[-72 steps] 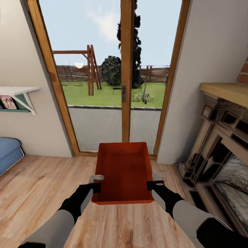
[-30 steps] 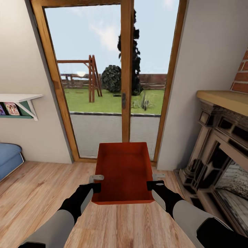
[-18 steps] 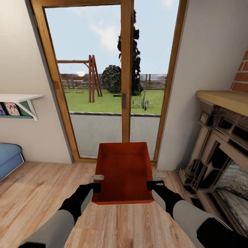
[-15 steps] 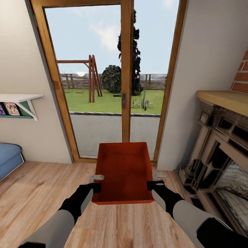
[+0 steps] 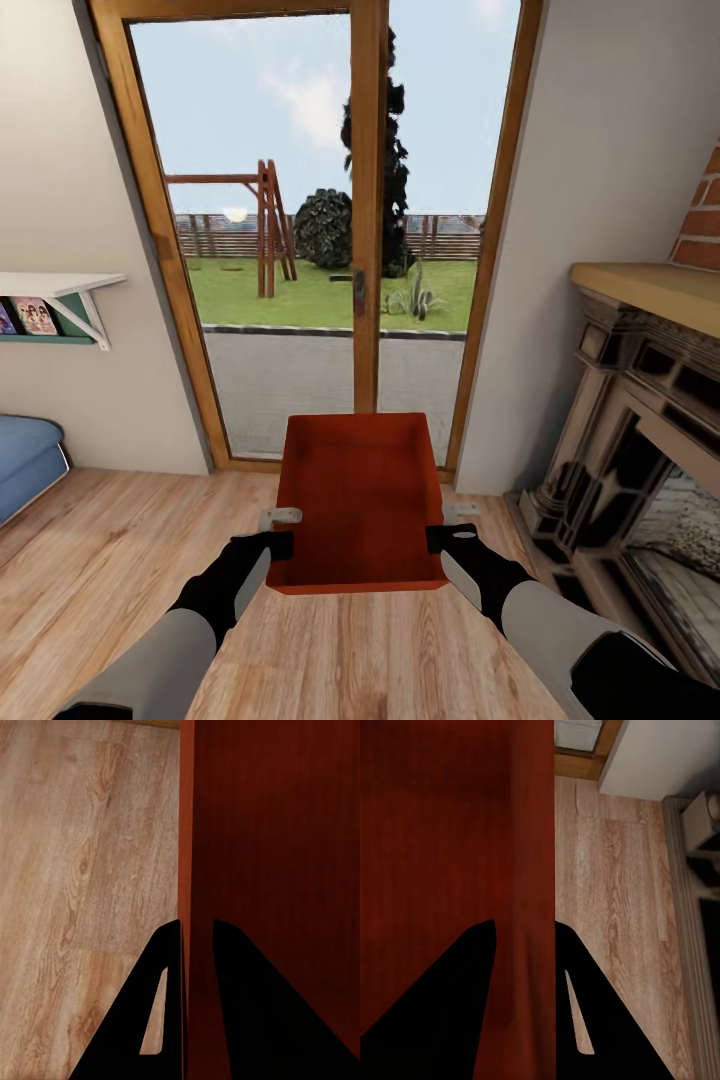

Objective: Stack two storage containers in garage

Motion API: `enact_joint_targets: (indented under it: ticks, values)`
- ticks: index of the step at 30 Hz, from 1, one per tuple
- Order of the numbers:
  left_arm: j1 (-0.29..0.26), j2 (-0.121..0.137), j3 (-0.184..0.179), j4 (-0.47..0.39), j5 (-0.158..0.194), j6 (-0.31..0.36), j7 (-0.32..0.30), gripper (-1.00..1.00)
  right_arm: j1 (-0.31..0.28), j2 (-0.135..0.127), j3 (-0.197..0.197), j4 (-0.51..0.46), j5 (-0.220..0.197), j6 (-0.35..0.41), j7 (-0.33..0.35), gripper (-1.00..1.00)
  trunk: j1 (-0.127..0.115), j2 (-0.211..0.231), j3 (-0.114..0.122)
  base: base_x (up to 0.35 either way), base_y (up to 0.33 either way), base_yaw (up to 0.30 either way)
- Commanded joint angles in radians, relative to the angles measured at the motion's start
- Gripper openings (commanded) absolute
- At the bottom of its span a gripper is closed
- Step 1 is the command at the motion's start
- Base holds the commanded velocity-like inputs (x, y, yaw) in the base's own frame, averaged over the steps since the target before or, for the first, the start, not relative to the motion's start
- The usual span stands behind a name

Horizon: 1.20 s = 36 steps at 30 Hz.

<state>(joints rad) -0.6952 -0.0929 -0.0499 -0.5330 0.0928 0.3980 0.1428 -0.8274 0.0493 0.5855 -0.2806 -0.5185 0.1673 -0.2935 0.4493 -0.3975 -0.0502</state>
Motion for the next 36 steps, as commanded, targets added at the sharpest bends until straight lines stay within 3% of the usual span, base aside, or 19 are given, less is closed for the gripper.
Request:
enact_joint_targets:
  ticks: [1, 11, 36]
  values:
    - [-0.001, 0.002, 0.007, -0.004, -0.024, 0.009, 0.023, -1.0, -0.001, -0.012, 0.002, 0.009, 0.003, 0.007, -0.01, -1.0, 0.001, -0.002, -0.002, 0.0, 0.0, 0.0]
    - [-0.001, 0.002, 0.007, -0.004, -0.024, 0.009, 0.024, -1.0, -0.001, -0.008, 0.002, 0.009, 0.003, 0.006, -0.01, -1.0, 0.001, -0.002, -0.002, 0.0, 0.0, 0.055]
    - [-0.001, 0.002, 0.007, -0.004, -0.024, 0.009, 0.024, -1.0, -0.001, -0.005, 0.002, 0.009, 0.003, 0.005, -0.01, -1.0, 0.001, -0.002, -0.002, 0.0, 0.0, 0.294]
